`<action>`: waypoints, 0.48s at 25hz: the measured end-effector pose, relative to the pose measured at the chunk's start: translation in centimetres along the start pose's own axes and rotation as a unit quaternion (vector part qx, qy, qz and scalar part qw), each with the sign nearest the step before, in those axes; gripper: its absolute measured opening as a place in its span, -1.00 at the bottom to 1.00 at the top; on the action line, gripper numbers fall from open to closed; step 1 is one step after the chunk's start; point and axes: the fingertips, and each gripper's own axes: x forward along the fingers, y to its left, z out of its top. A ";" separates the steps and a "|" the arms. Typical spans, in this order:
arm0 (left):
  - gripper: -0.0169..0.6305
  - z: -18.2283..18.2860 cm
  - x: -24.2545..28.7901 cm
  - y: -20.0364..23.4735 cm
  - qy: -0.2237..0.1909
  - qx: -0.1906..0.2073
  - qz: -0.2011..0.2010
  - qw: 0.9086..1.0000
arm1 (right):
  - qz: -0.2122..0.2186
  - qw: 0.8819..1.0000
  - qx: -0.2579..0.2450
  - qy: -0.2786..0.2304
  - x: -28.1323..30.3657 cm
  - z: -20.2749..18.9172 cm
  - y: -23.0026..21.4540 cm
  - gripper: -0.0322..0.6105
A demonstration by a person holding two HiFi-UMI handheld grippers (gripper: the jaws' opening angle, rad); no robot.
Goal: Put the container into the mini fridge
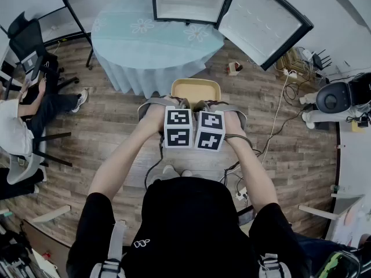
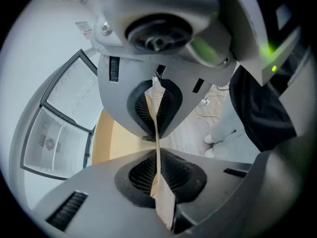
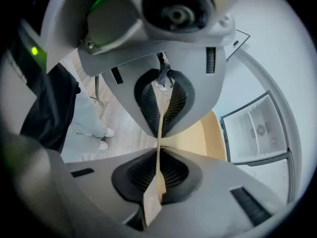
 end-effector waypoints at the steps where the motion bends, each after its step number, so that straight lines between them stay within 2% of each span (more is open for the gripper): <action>1: -0.88 0.0 0.0 0.0 0.000 0.000 0.000 1.000 | 0.000 1.000 0.000 0.000 0.0 0.0 0.0 -0.88; 12: -0.88 -0.4 -0.2 0.0 0.004 0.002 0.002 1.000 | -0.004 1.000 0.003 -0.007 0.1 0.5 0.0 -0.88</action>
